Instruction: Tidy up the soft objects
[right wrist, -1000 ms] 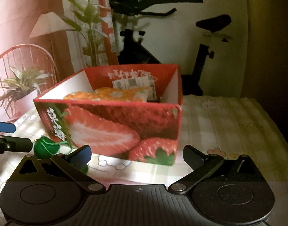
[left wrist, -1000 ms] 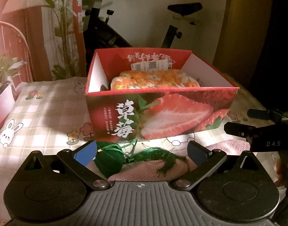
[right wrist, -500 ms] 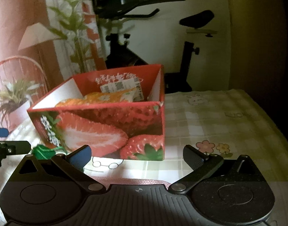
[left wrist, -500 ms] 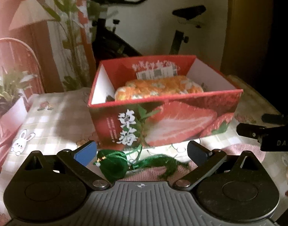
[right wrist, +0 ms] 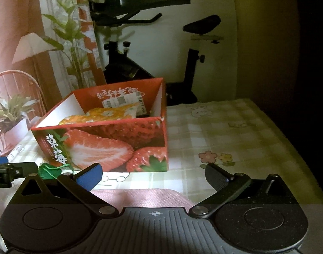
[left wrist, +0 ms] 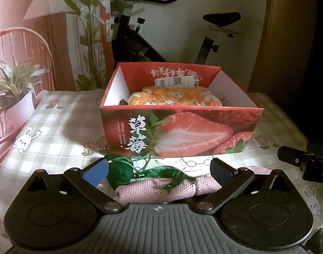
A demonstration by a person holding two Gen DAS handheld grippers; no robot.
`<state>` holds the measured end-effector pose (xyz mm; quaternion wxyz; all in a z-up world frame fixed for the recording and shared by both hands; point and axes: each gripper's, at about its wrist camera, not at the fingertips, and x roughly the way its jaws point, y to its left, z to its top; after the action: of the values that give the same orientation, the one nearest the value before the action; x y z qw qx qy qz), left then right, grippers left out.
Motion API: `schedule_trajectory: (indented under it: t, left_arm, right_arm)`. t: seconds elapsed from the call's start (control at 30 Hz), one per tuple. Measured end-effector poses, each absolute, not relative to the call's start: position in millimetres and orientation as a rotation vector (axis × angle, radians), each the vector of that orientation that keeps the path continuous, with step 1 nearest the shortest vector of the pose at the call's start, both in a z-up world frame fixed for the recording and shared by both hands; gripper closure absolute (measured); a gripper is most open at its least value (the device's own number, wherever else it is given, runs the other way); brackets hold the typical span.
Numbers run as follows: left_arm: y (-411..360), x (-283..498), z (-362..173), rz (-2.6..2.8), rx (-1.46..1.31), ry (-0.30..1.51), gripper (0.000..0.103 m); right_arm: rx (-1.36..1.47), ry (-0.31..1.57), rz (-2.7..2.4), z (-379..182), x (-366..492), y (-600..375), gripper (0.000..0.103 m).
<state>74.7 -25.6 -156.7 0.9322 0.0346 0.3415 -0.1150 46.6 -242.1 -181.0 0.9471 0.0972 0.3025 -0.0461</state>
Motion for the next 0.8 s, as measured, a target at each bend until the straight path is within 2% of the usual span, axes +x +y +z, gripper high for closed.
schedule_trajectory:
  t: [0.53, 0.8]
  left_arm:
    - [-17, 65, -146, -0.195, 0.052, 0.682, 0.0]
    - [-13, 53, -127, -0.176, 0.055, 0.619, 0.0]
  right_arm:
    - [0.156, 0.6, -0.112, -168, 34, -230, 0.0]
    - [0.129, 0.58, -0.116, -148, 29, -230, 0.0]
